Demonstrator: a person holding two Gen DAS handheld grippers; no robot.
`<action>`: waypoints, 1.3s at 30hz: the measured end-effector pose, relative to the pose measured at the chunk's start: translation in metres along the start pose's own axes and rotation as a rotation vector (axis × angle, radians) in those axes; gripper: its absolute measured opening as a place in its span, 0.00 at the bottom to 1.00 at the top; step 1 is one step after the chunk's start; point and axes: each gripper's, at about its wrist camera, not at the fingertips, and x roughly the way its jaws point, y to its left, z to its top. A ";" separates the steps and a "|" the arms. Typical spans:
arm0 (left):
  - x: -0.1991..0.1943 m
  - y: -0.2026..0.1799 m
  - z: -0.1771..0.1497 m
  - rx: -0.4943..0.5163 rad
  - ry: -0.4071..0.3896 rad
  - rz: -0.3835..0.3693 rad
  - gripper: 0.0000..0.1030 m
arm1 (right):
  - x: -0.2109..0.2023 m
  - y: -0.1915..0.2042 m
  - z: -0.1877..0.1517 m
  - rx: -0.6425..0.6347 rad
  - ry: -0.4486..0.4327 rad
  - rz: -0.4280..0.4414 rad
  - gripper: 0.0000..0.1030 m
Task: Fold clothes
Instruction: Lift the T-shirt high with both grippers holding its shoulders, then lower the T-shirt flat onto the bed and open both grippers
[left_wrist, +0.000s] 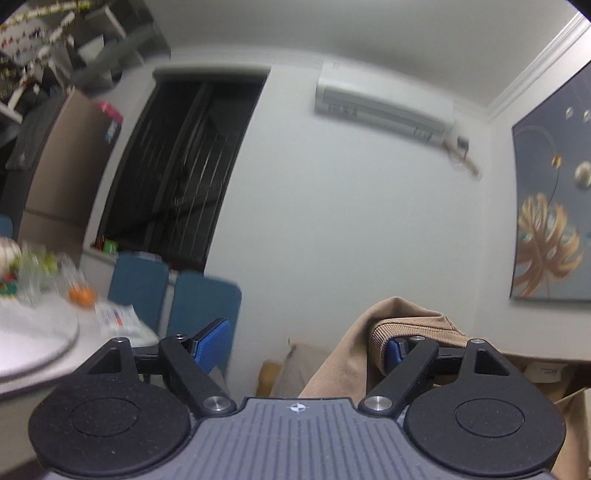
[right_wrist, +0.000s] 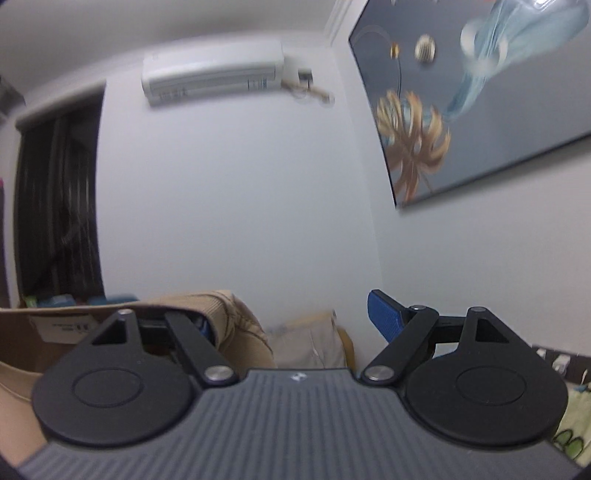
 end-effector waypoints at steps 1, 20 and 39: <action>0.027 0.004 -0.020 -0.010 0.032 0.003 0.81 | 0.023 -0.001 -0.018 -0.012 0.032 -0.007 0.80; 0.440 0.062 -0.451 0.072 0.661 0.106 0.78 | 0.404 -0.027 -0.429 -0.164 0.632 -0.045 0.78; 0.358 0.045 -0.387 0.158 0.740 -0.106 0.99 | 0.340 -0.014 -0.387 0.014 0.824 0.262 0.80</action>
